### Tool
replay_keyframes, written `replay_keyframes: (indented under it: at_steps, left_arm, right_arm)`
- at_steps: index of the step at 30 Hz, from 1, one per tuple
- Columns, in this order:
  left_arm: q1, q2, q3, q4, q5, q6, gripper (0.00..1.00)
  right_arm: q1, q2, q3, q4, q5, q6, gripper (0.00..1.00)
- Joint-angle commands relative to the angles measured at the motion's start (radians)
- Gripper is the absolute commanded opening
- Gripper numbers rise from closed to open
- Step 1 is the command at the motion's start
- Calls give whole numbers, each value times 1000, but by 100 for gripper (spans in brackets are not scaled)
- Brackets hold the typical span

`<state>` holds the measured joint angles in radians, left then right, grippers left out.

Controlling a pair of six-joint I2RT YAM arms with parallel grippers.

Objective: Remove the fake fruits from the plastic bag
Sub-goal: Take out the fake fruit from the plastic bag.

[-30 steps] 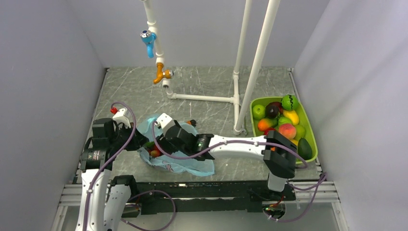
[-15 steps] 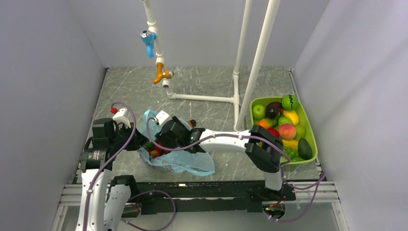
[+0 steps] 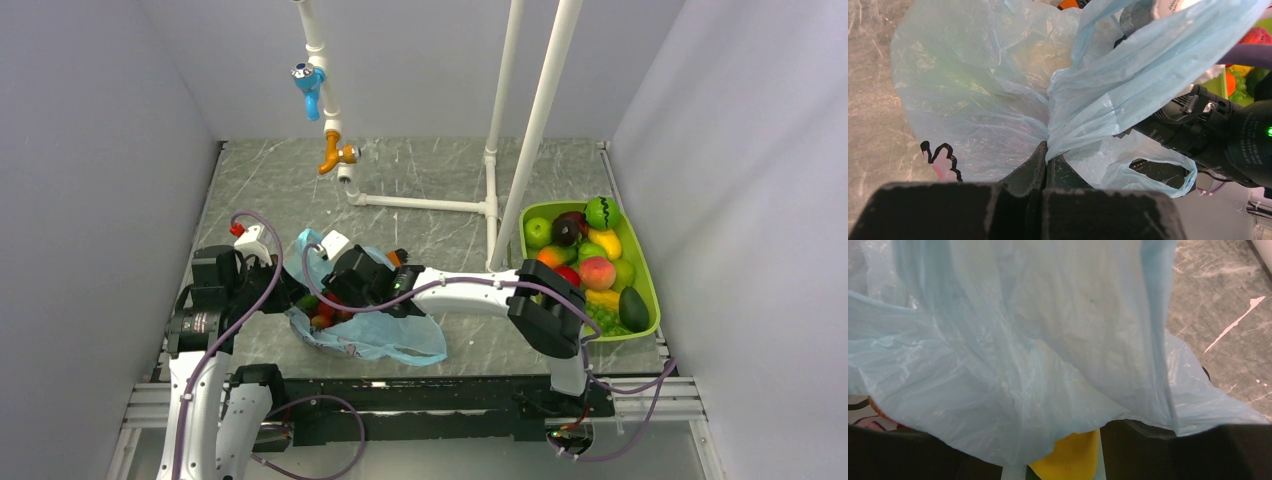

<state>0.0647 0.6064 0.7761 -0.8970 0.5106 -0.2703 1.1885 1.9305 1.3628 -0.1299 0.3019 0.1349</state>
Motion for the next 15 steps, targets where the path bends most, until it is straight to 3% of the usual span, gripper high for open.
replay_keyframes:
  at_steps: [1,5,15]
  left_arm:
    - [5,3,3,20,22,19,0]
    - [5,1,3,20,16,15,0]
    - [6,-4,3,18,15,16,0]
  right_arm:
    - [17,-98,20,18,-20,18,27]
    - [22,-224,-29,64,-71,59,16]
    - [13,-482,-250,237,-284,215,6]
